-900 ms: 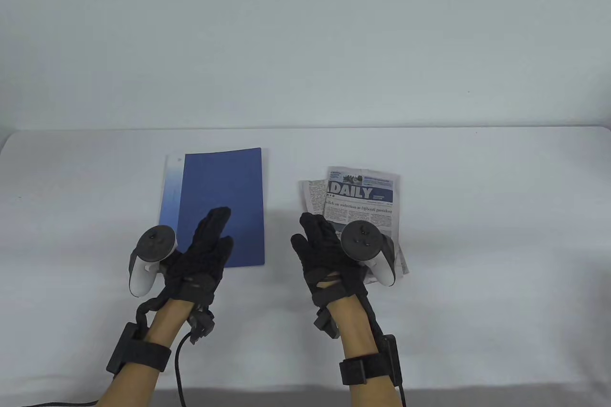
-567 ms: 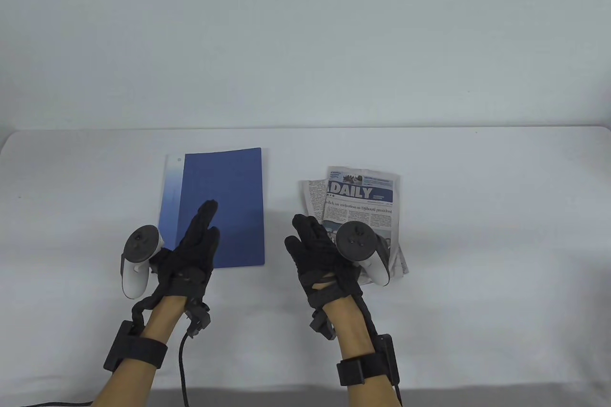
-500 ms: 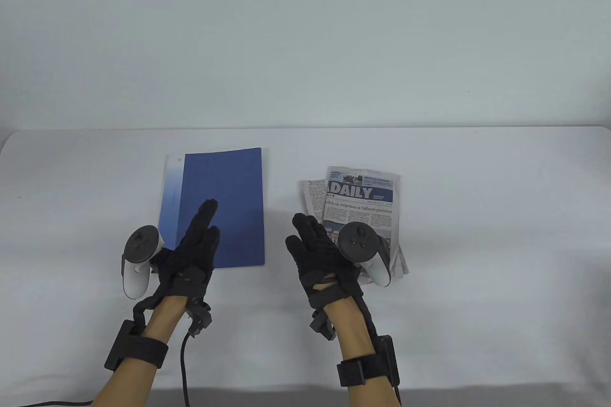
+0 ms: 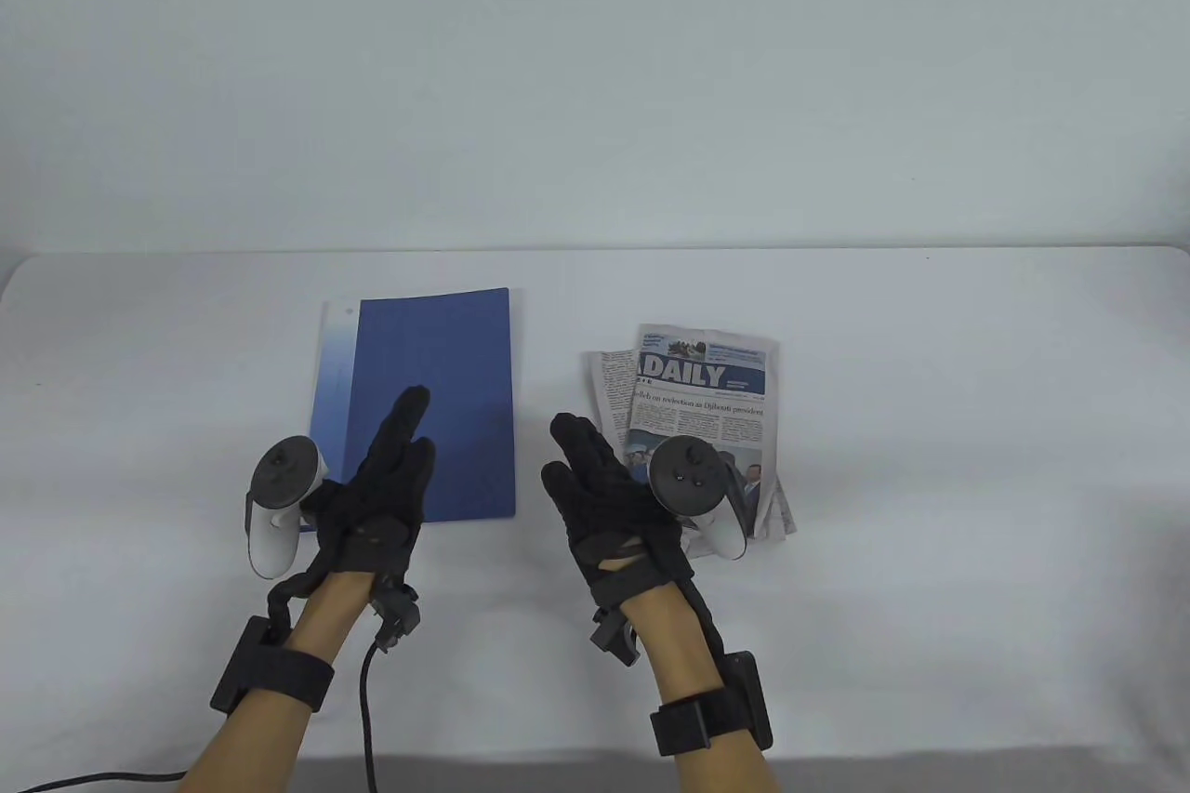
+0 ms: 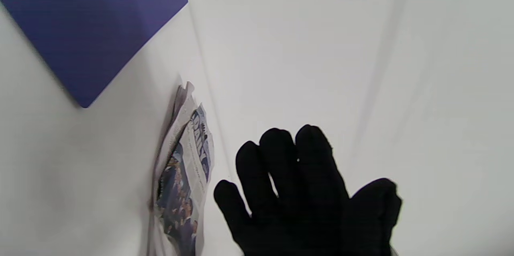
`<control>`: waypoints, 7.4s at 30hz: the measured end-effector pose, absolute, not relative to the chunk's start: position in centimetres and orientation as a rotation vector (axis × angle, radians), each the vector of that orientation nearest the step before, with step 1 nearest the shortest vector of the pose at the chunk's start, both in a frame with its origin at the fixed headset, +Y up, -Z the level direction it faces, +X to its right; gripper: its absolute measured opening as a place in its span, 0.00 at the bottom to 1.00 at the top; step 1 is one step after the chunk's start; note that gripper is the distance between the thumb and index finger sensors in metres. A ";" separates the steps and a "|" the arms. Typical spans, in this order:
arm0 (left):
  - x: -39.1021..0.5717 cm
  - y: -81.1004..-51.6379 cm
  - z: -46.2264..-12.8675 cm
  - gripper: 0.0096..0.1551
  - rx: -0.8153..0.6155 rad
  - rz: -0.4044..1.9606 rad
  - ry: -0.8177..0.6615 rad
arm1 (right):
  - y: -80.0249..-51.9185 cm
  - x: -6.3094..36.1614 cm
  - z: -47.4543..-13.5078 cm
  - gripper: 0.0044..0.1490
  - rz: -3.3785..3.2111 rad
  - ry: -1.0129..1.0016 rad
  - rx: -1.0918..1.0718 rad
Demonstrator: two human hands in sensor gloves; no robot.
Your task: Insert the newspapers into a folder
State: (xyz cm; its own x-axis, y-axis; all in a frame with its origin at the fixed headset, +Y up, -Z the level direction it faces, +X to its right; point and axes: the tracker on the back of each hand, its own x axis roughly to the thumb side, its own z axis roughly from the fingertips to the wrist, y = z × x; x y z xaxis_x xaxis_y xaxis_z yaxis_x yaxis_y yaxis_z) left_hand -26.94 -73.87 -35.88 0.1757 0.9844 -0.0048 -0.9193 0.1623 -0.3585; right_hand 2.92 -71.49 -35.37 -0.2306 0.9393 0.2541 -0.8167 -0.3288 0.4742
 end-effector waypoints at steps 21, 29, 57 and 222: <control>-25.6 -74.1 -35.8 0.44 -0.386 1.095 -0.194 | -71.8 3.6 -35.7 0.52 1.822 0.279 0.571; -21.6 -77.9 -37.0 0.50 -0.780 0.607 -0.053 | -71.5 3.1 -35.6 0.52 1.862 0.312 0.599; -16.8 -76.8 -34.4 0.45 -0.425 -0.176 0.095 | -71.4 2.9 -35.4 0.51 1.849 0.328 0.619; -14.2 -75.8 -34.0 0.45 -0.616 0.065 0.030 | -73.6 6.2 -36.9 0.49 1.825 0.469 0.437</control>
